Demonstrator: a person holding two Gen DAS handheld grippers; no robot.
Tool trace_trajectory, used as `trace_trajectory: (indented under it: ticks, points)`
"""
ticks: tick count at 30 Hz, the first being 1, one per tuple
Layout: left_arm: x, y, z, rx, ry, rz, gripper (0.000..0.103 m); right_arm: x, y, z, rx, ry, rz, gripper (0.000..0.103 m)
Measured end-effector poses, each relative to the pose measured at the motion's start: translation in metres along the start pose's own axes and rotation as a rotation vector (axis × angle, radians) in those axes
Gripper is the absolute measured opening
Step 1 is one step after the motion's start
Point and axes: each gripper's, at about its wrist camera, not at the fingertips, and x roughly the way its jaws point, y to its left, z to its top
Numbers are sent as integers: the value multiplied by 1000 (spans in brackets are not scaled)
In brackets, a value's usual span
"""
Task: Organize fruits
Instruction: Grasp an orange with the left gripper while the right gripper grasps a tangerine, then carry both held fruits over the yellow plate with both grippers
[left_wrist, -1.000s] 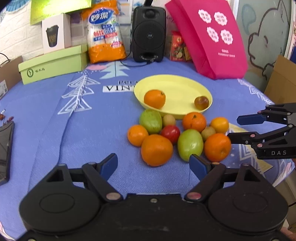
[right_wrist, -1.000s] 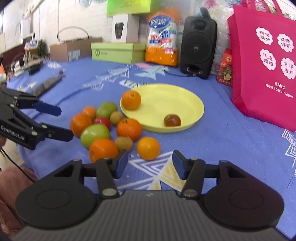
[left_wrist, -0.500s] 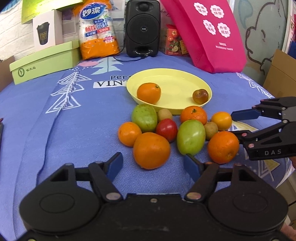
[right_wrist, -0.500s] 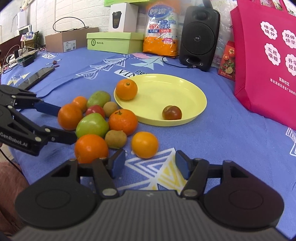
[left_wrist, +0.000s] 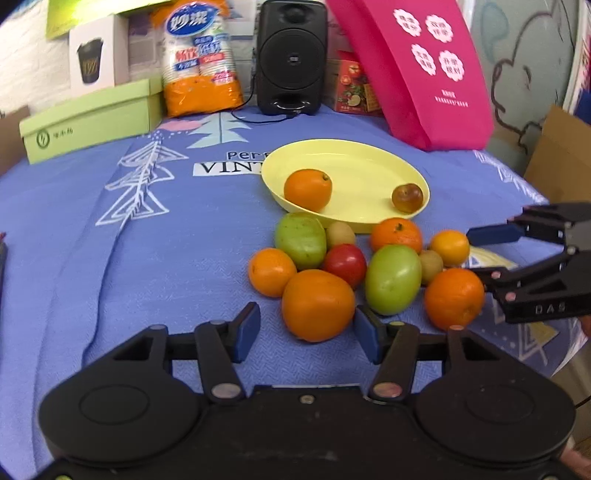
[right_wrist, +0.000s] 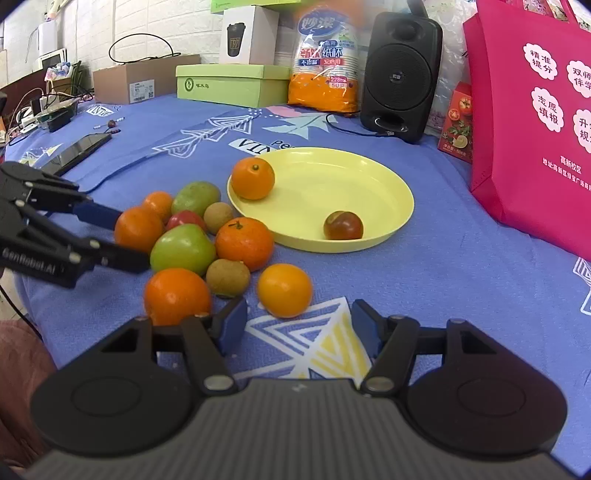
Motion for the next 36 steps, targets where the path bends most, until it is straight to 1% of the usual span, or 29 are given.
trace_trajectory:
  ticks: [10, 12, 13, 14, 16, 18, 21, 30, 36]
  points:
    - [8, -8, 1, 10, -5, 10, 54, 3, 1, 2, -14, 3, 3, 63]
    - [8, -8, 1, 12, -5, 7, 51, 3, 1, 3, -17, 1, 5, 62]
    - [7, -8, 1, 14, -4, -2, 42, 4, 1, 3, -20, -1, 7, 61]
    - [7, -8, 1, 16, -2, -8, 41, 4, 1, 3, -24, -2, 11, 57]
    - [6, -7, 0, 15, -2, -12, 41, 5, 2, 4, -31, -4, 35, 38]
    - [5, -6, 0, 7, -1, -19, 41, 6, 6, 6, -51, -6, 43, 32]
    - [3, -4, -1, -4, -1, -26, 41, 5, 11, 7, -78, -5, 34, 32]
    - [-7, -4, -2, -3, -3, -35, 41, -1, 8, 4, -61, -8, 34, 32]
    - [-22, -6, 4, 7, -37, -42, 41, -8, 5, 4, -52, -16, 26, 32]
